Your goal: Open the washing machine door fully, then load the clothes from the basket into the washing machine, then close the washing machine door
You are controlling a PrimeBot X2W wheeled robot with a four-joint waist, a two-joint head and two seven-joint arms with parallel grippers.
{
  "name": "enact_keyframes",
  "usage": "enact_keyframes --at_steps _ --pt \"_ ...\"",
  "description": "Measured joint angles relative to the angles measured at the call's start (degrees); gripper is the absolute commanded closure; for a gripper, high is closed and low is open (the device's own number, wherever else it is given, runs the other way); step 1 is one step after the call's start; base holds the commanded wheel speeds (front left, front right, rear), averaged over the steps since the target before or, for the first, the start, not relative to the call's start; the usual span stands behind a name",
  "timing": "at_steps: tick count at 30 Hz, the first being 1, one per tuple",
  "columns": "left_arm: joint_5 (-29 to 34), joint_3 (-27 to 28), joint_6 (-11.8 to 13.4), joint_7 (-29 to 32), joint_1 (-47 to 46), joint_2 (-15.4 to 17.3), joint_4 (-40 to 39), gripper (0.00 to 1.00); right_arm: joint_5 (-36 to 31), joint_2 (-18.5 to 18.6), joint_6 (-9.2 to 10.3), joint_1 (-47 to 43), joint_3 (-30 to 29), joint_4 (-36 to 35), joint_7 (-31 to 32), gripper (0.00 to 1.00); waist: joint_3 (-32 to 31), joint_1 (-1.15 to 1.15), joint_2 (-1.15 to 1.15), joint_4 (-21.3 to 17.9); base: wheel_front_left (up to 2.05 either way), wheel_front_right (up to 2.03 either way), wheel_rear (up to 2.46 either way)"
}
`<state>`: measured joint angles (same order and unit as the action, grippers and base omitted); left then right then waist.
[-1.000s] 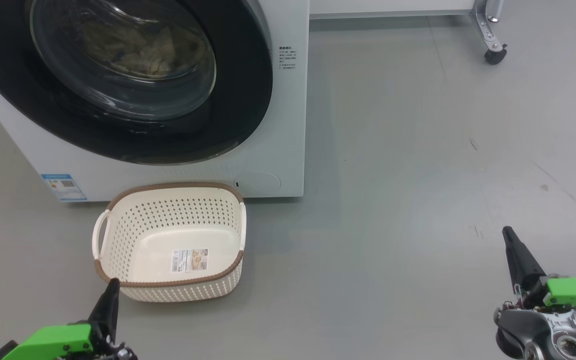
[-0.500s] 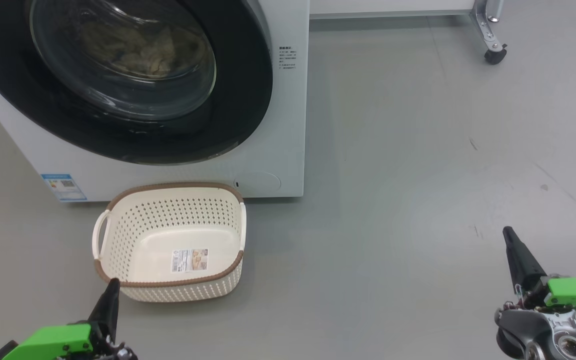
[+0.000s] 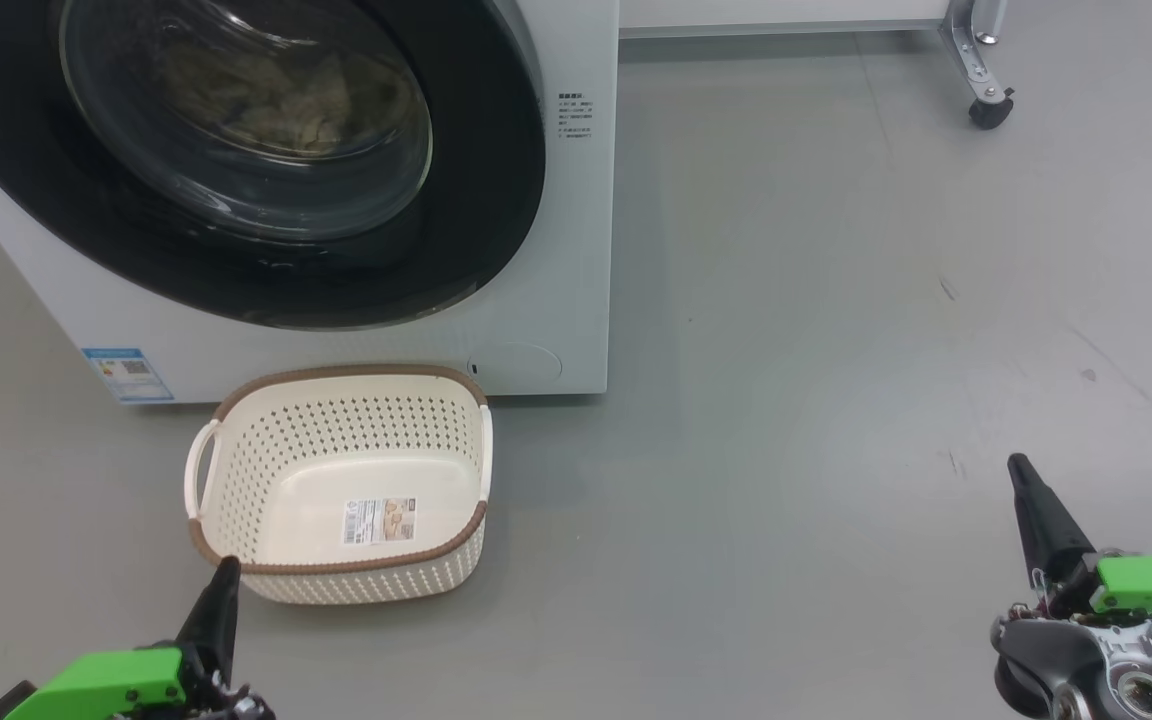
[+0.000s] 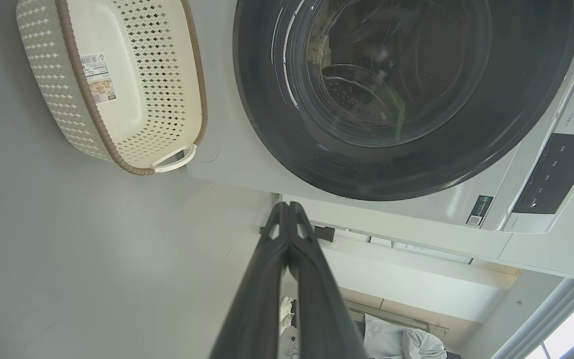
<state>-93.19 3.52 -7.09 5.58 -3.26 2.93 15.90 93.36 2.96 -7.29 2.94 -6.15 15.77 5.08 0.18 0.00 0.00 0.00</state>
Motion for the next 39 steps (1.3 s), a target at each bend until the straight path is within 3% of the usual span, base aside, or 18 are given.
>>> enact_keyframes --at_steps 39 --pt "0.0 0.3 0.0 0.1 0.0 -0.2 0.0 1.00 -0.2 -0.1 0.00 0.0 -0.6 0.0 0.5 1.00 0.0 0.00 0.00 0.0 0.00 0.00 0.00"
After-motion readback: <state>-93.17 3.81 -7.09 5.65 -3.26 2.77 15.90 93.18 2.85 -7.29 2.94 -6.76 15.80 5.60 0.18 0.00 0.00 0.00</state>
